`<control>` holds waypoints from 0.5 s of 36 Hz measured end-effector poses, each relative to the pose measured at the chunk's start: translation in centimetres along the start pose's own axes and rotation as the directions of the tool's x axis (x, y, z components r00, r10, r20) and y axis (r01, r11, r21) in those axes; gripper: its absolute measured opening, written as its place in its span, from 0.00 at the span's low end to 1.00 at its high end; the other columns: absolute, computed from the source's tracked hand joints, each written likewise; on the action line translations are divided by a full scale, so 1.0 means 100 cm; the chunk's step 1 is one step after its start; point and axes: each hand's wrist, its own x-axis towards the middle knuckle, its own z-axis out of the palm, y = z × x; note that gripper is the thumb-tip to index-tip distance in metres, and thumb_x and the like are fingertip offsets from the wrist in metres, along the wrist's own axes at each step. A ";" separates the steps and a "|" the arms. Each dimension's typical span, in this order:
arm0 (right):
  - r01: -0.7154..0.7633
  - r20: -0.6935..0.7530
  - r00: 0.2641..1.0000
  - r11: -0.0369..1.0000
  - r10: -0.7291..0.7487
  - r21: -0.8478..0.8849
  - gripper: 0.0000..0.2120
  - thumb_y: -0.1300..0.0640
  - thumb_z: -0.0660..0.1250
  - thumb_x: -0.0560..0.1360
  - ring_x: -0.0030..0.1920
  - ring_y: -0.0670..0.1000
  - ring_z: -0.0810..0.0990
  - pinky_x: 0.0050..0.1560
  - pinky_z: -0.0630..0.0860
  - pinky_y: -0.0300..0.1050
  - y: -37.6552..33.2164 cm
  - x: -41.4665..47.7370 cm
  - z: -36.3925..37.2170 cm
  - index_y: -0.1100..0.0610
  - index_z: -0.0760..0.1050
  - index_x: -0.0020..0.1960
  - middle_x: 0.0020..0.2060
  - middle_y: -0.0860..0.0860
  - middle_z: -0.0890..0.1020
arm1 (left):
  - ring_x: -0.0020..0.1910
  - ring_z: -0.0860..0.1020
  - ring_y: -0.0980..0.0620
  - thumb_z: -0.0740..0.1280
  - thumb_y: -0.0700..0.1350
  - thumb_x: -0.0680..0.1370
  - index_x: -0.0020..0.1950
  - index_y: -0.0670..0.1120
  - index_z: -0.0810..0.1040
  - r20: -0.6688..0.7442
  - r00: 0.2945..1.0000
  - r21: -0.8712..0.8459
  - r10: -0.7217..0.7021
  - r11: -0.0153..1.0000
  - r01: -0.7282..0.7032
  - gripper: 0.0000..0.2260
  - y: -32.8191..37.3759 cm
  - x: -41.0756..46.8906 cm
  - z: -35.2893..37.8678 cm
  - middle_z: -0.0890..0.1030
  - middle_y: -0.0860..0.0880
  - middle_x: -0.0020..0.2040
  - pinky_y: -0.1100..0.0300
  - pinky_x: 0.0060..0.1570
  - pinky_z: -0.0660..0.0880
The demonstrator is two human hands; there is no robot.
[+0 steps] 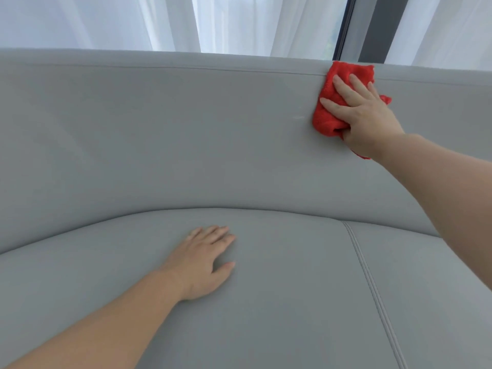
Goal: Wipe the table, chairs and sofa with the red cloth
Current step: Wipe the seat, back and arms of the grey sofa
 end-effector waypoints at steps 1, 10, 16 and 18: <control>0.000 -0.017 1.000 1.000 0.000 0.004 0.35 0.70 0.68 0.68 0.76 0.63 0.52 0.74 0.45 0.62 0.000 -0.001 0.003 0.52 0.68 0.73 0.77 0.55 0.57 | 0.76 0.44 0.57 0.34 0.67 0.66 0.78 0.56 0.50 0.003 1.000 -0.010 -0.021 1.000 0.021 0.41 -0.005 -0.003 0.003 0.48 0.56 0.78 0.62 0.70 0.35; -0.029 -0.238 0.970 0.995 0.052 0.100 0.31 0.68 0.61 0.69 0.74 0.67 0.56 0.72 0.46 0.63 -0.010 -0.010 0.031 0.55 0.69 0.72 0.75 0.58 0.62 | 0.76 0.44 0.59 0.35 0.65 0.68 0.77 0.58 0.48 -0.080 0.996 -0.062 -0.024 0.998 0.019 0.37 -0.011 0.002 0.019 0.47 0.58 0.78 0.62 0.71 0.36; 0.059 -0.215 0.975 0.997 -0.046 0.052 0.29 0.66 0.59 0.68 0.72 0.70 0.59 0.70 0.50 0.68 -0.022 -0.036 0.070 0.57 0.71 0.70 0.73 0.61 0.65 | 0.76 0.44 0.59 0.35 0.65 0.68 0.77 0.59 0.49 -0.101 0.995 -0.061 -0.020 0.998 0.014 0.37 -0.013 0.004 0.024 0.47 0.59 0.78 0.62 0.71 0.37; 0.123 -0.150 0.981 0.992 -0.124 -0.016 0.29 0.64 0.57 0.67 0.70 0.70 0.62 0.68 0.52 0.69 -0.028 -0.053 0.091 0.57 0.73 0.68 0.72 0.61 0.67 | 0.76 0.44 0.59 0.34 0.65 0.67 0.77 0.59 0.48 -0.100 0.995 -0.058 -0.024 0.998 0.019 0.37 -0.013 0.003 0.024 0.46 0.59 0.78 0.62 0.71 0.37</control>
